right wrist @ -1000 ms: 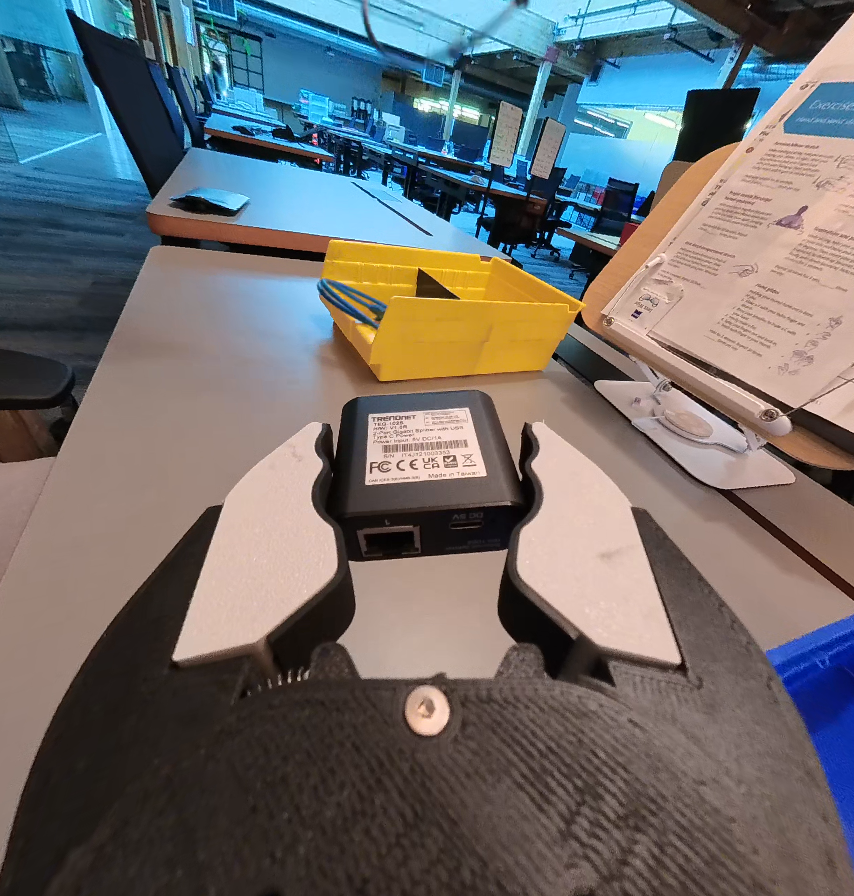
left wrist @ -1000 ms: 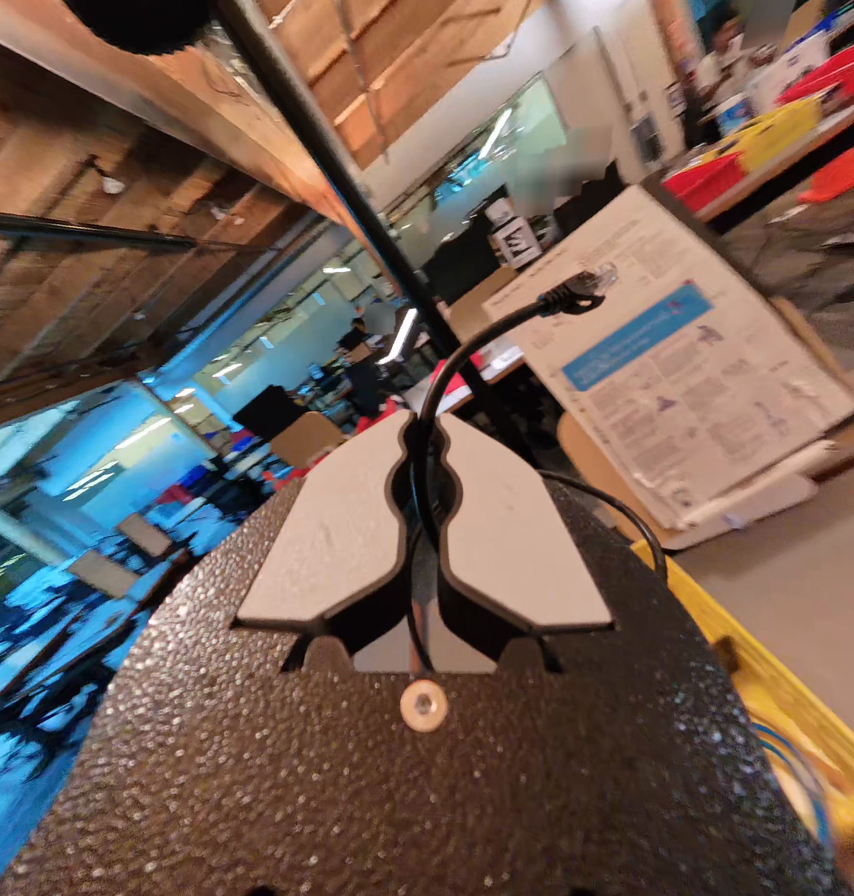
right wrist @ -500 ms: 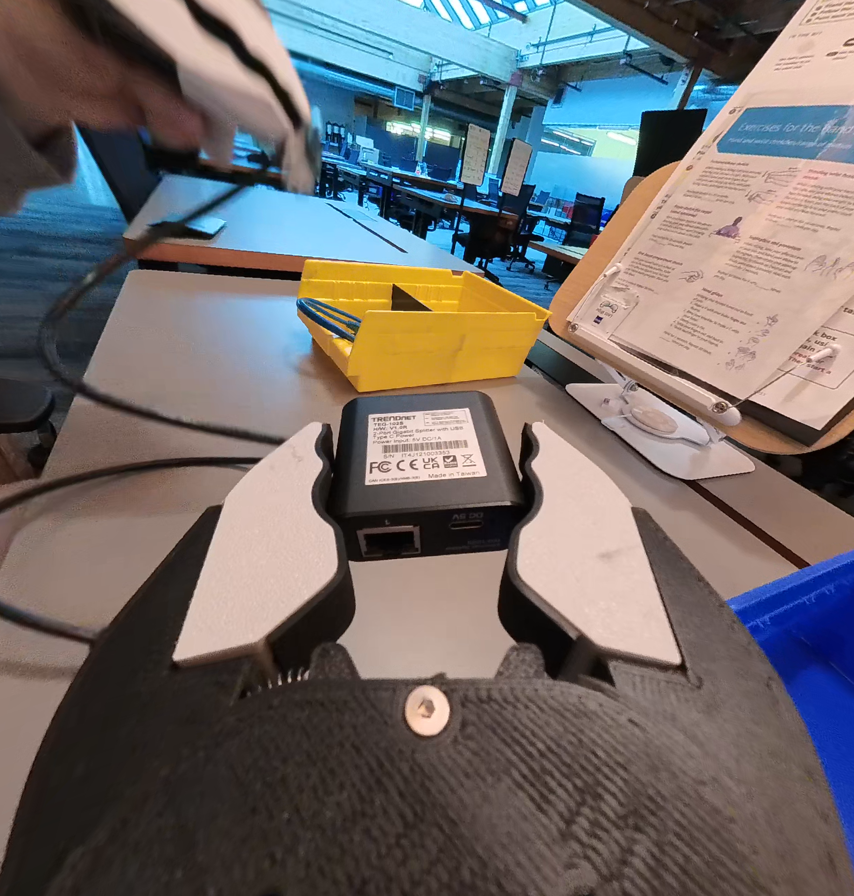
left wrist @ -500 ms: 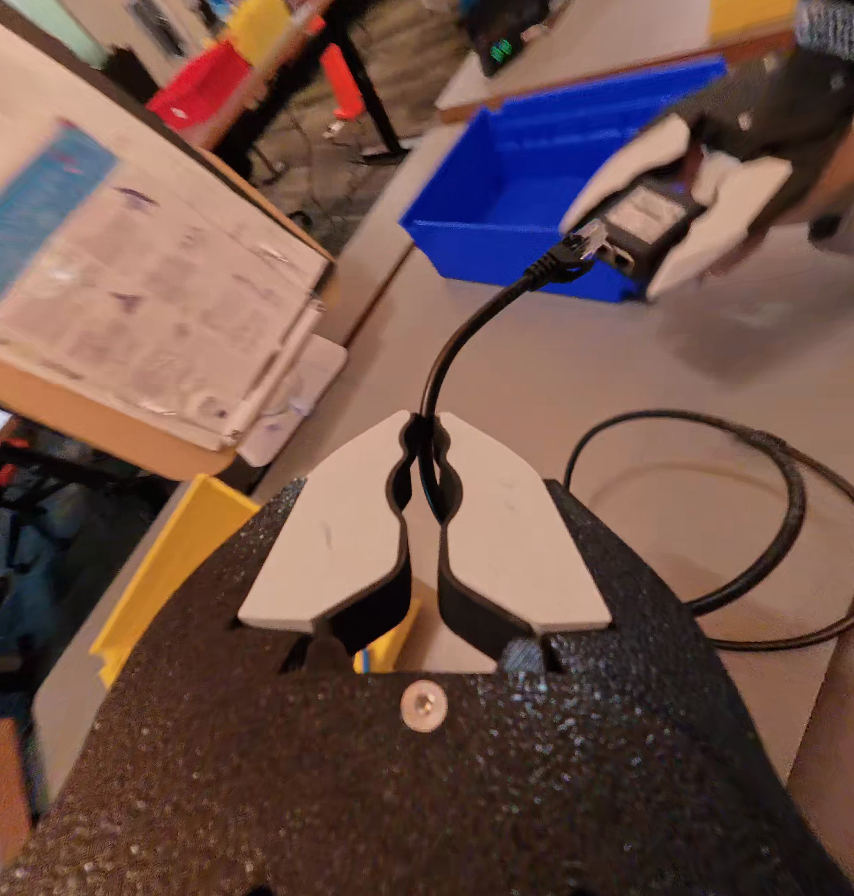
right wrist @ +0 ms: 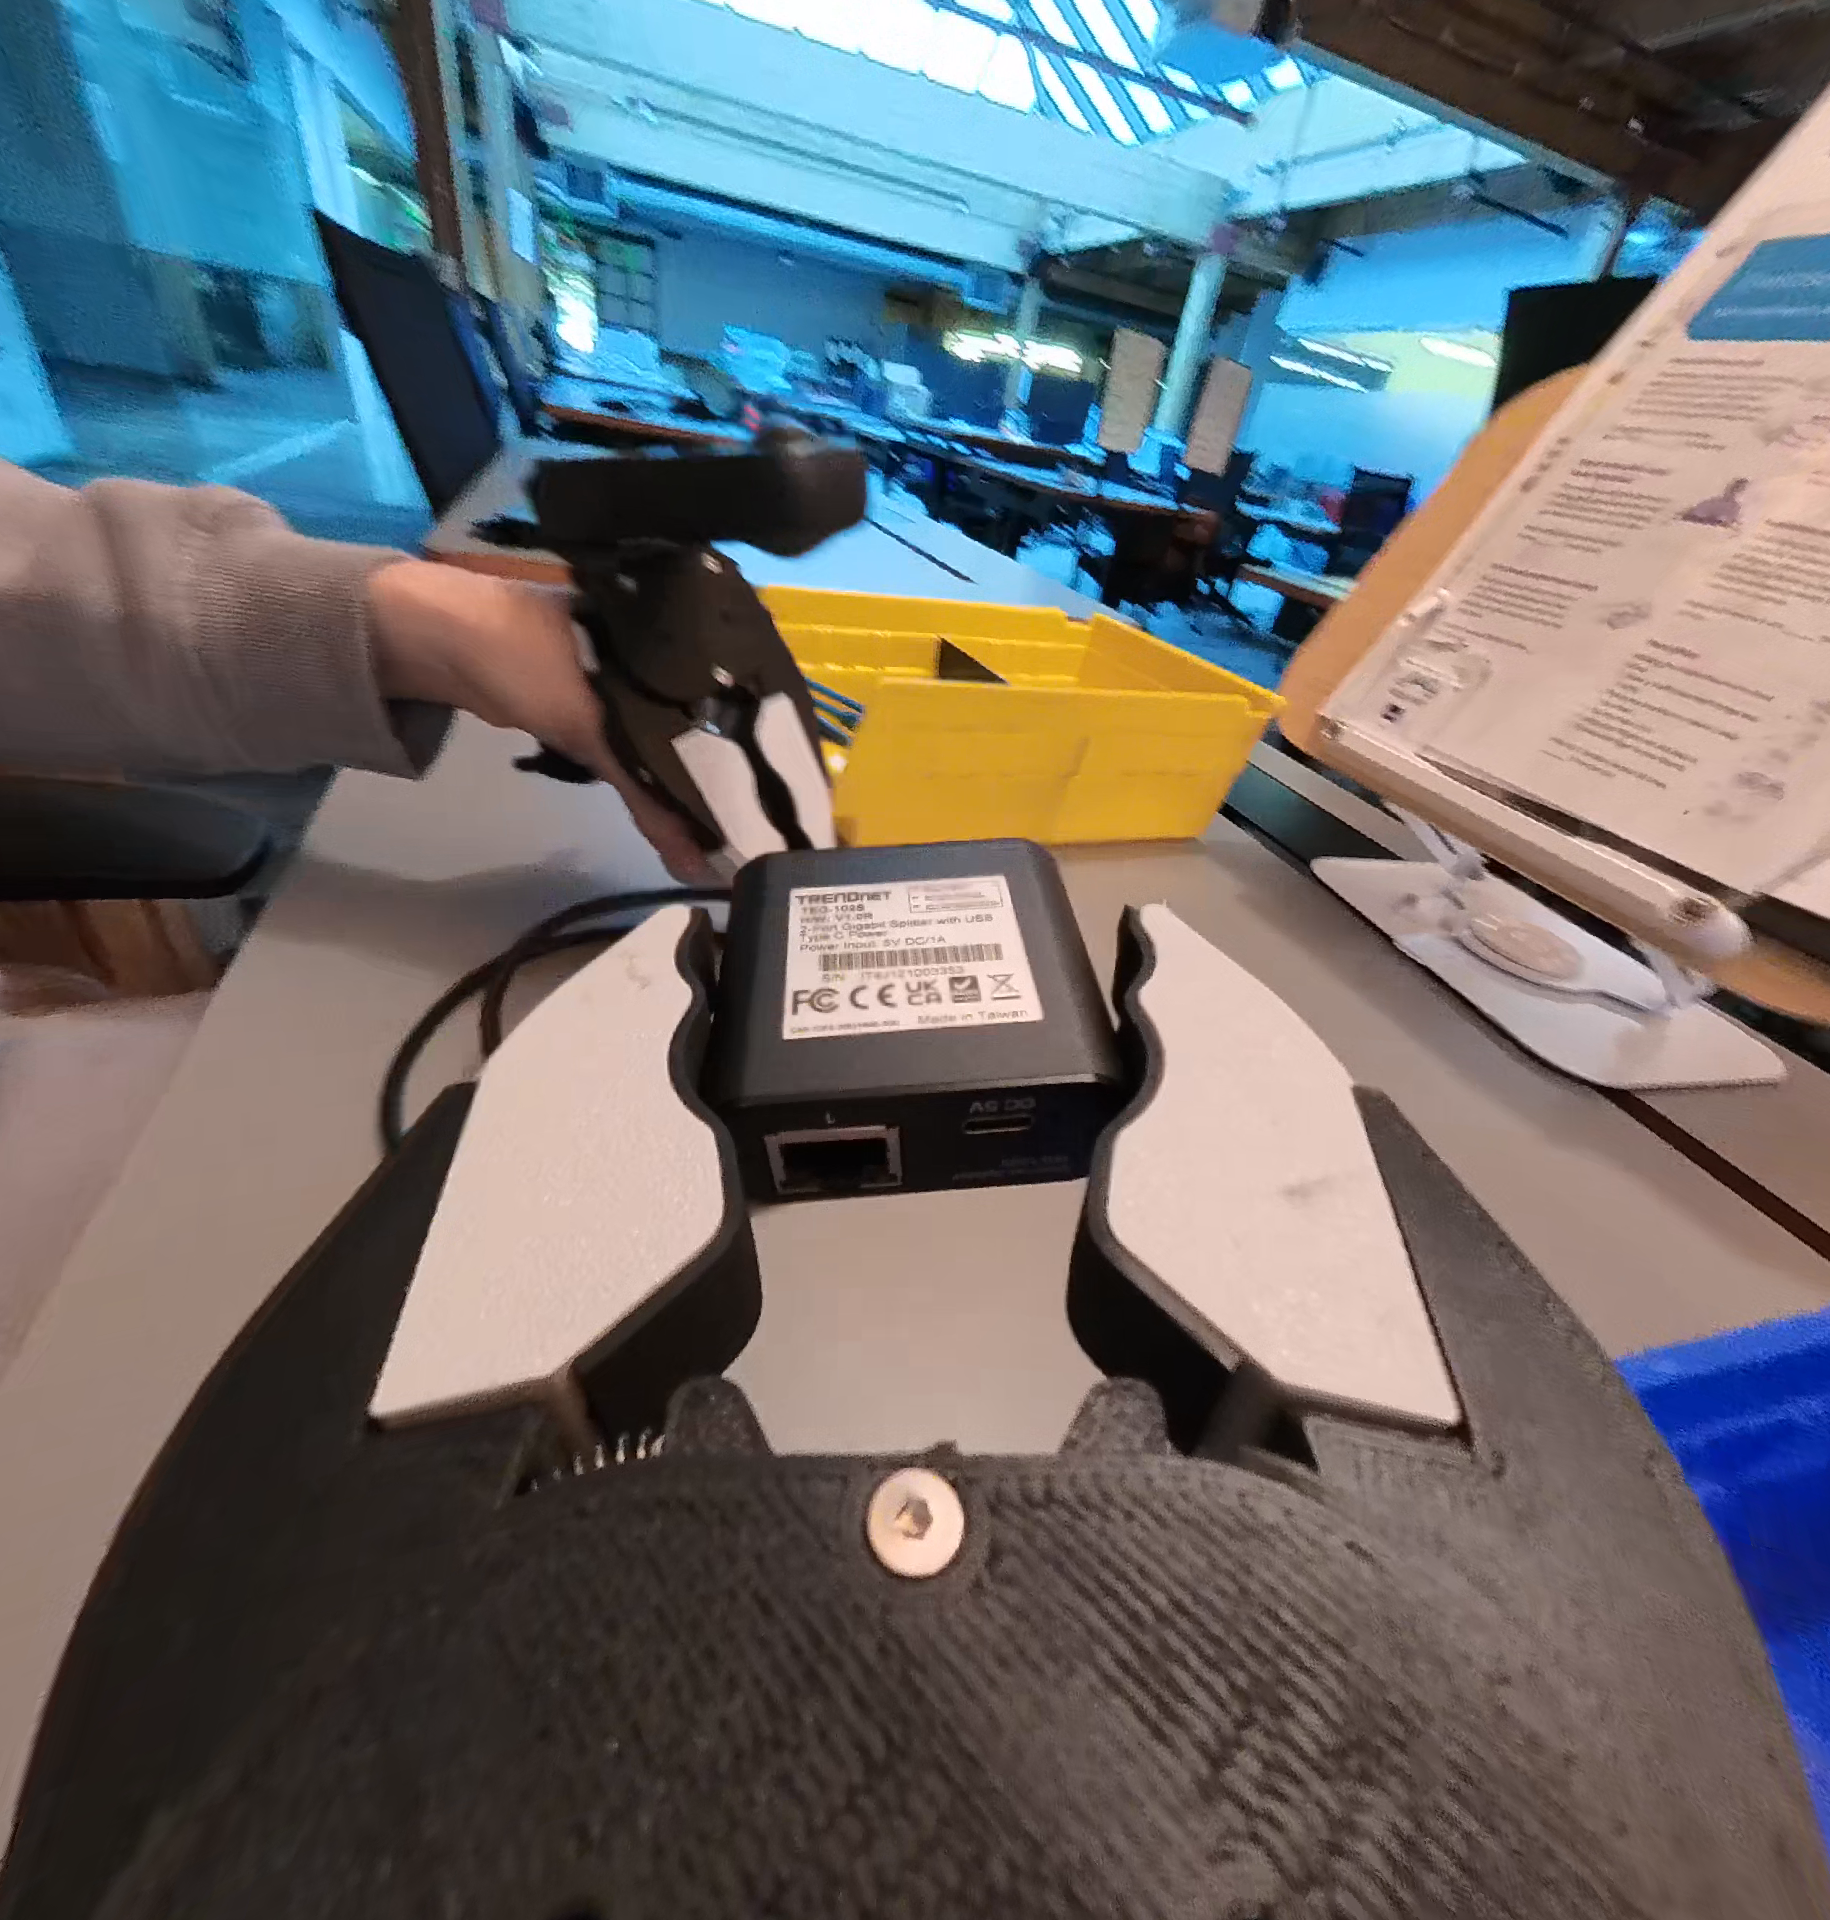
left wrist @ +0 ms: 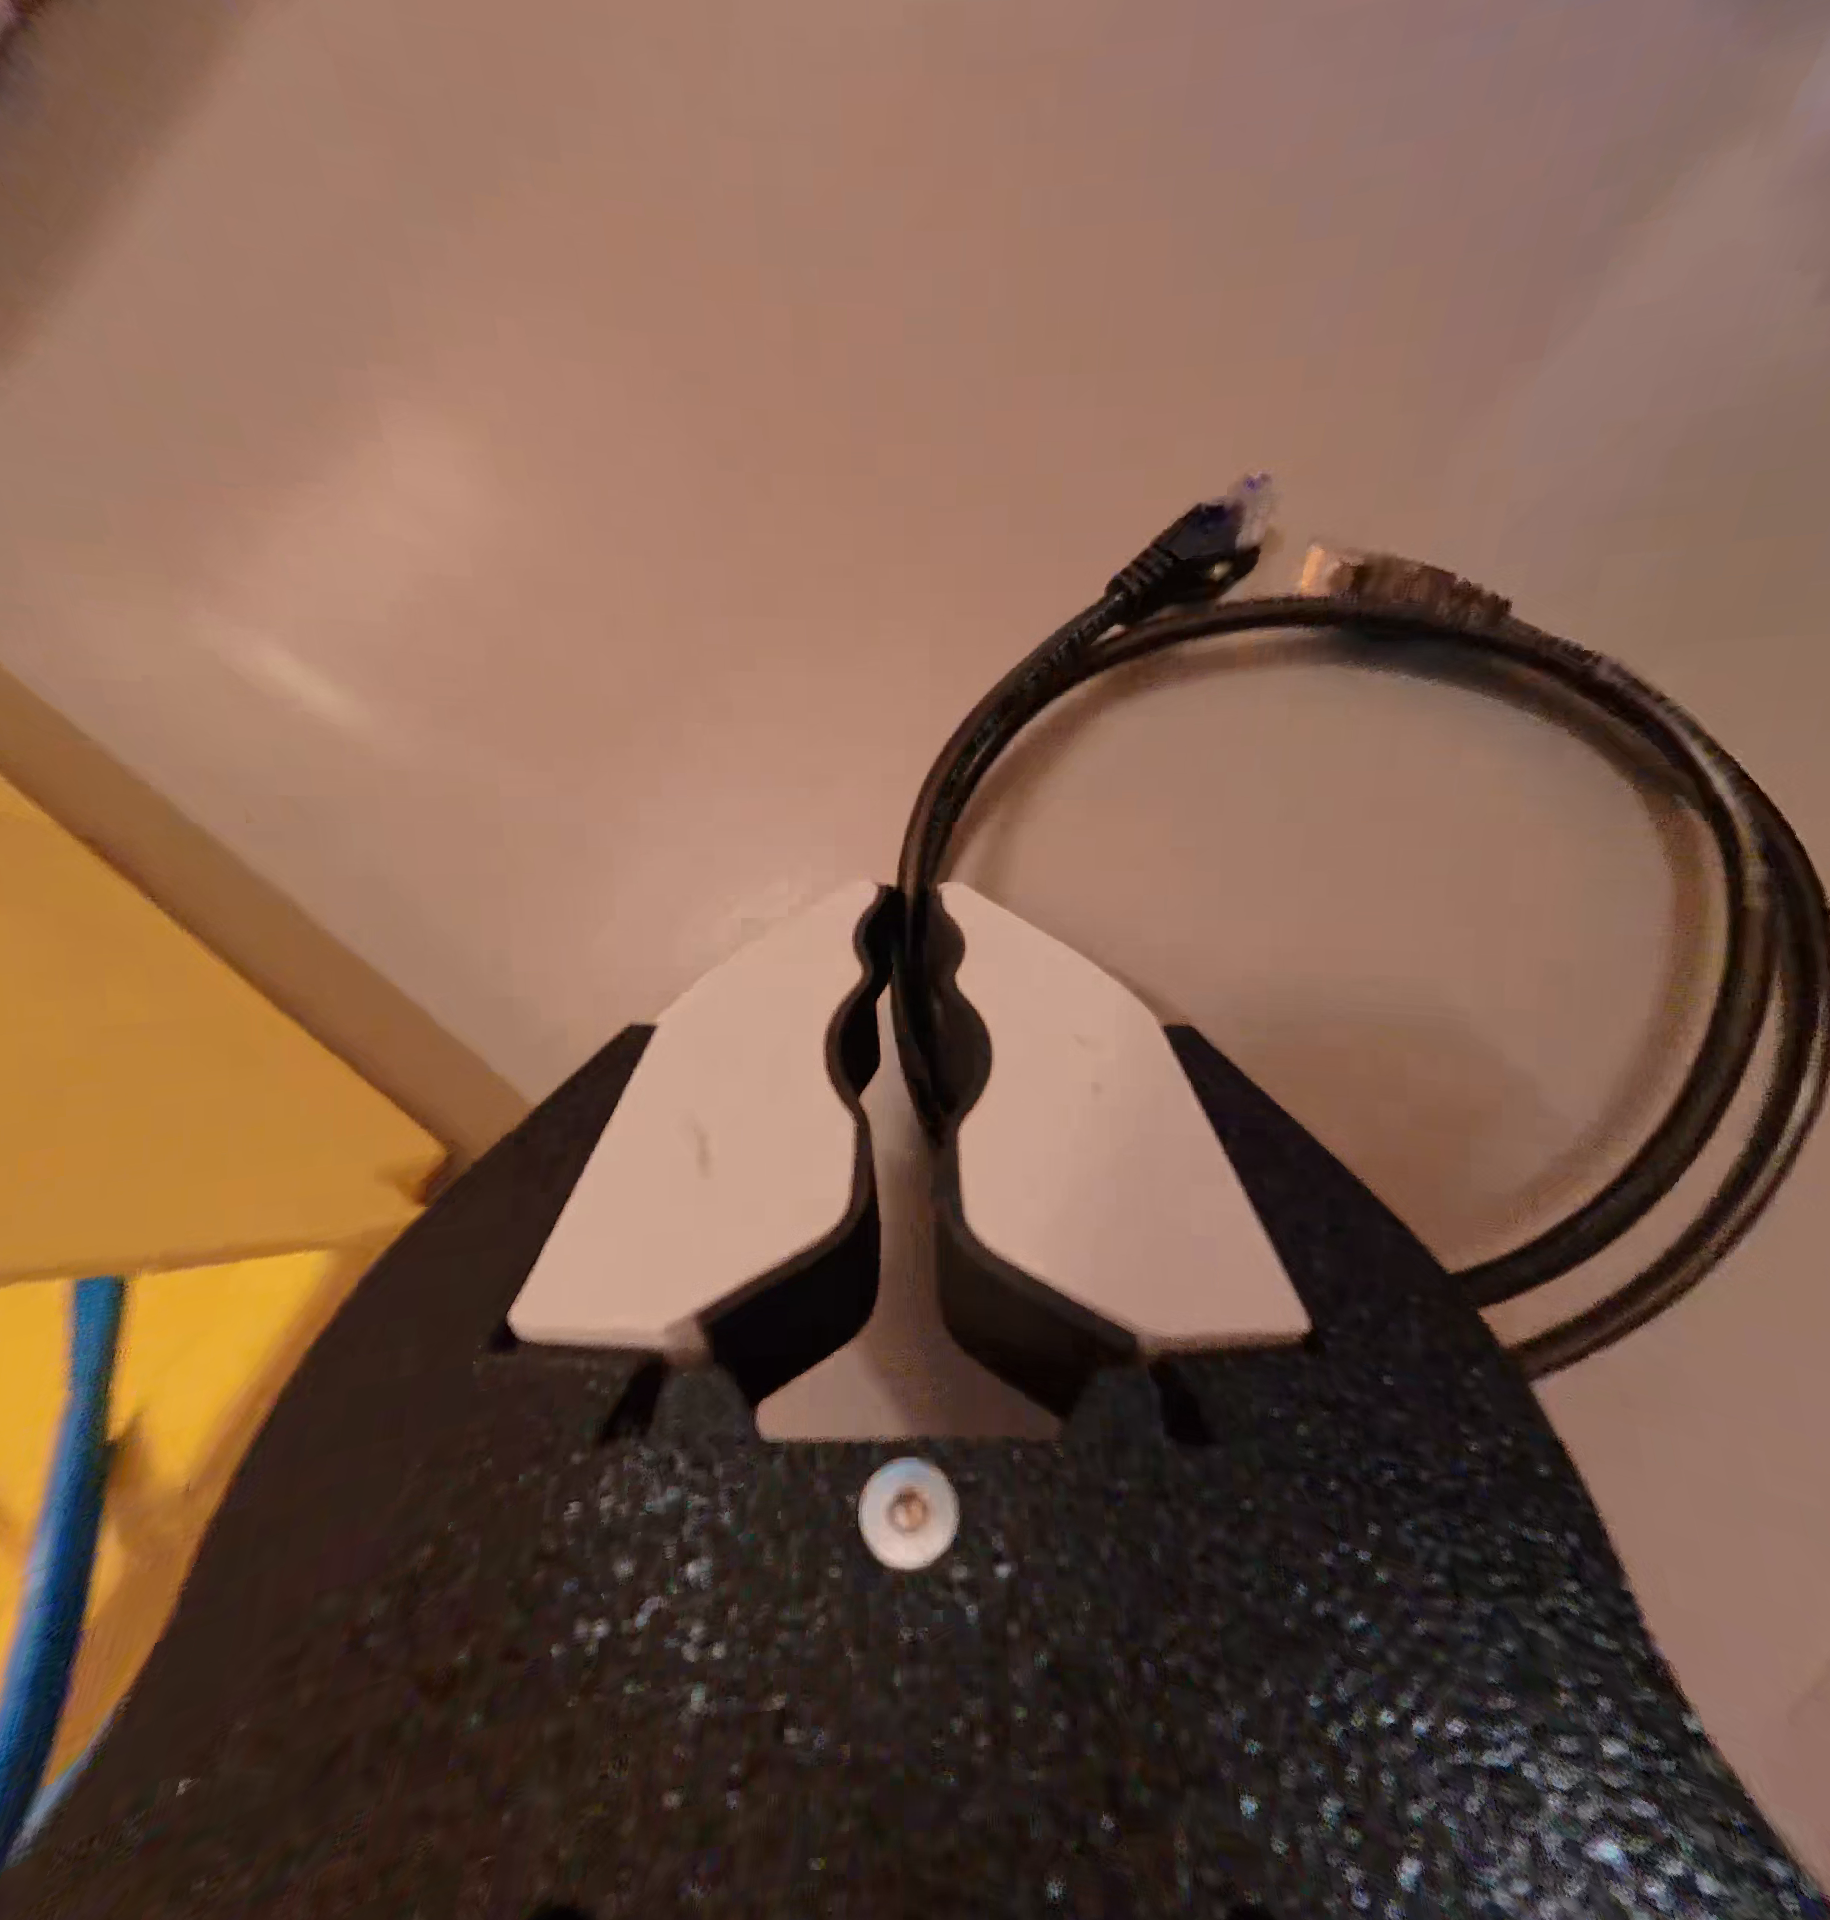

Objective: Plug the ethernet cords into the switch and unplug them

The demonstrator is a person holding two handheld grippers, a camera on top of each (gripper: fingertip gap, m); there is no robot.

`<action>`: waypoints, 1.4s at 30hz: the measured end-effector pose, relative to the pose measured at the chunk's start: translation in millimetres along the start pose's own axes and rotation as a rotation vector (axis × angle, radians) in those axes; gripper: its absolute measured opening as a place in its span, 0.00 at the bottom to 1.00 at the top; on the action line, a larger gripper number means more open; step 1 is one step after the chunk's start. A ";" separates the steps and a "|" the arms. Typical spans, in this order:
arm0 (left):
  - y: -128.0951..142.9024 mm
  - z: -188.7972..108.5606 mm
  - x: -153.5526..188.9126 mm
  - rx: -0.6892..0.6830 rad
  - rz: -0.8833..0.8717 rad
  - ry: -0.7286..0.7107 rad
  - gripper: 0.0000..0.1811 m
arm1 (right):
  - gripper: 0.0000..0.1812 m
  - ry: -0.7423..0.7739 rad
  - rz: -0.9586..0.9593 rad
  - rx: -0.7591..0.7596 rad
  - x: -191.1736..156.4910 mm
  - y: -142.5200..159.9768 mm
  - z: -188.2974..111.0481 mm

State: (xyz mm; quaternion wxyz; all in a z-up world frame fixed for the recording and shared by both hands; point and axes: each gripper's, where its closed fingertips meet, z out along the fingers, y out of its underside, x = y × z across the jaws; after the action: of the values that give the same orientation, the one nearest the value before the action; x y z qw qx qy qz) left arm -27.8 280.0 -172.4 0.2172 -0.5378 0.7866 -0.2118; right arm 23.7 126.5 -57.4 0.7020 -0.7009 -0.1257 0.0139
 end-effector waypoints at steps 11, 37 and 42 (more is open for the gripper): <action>9.1 5.7 11.6 -0.015 0.069 0.019 0.14 | 0.41 -0.245 0.125 0.263 -25.2 -22.2 -18.8; -102.0 -69.9 147.0 0.257 -0.496 1.026 0.14 | 0.42 -0.173 -0.270 -0.131 -62.1 14.5 44.0; -102.2 -71.8 147.4 0.227 -0.454 1.012 0.13 | 0.43 -0.169 -0.261 -0.157 -62.2 17.0 45.2</action>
State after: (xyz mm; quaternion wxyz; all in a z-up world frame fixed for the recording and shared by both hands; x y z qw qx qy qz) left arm -39.8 115.0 -72.7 -0.1817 -0.4982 0.6293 -0.5681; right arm -42.7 159.0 -84.6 0.6277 -0.7278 -0.2748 -0.0284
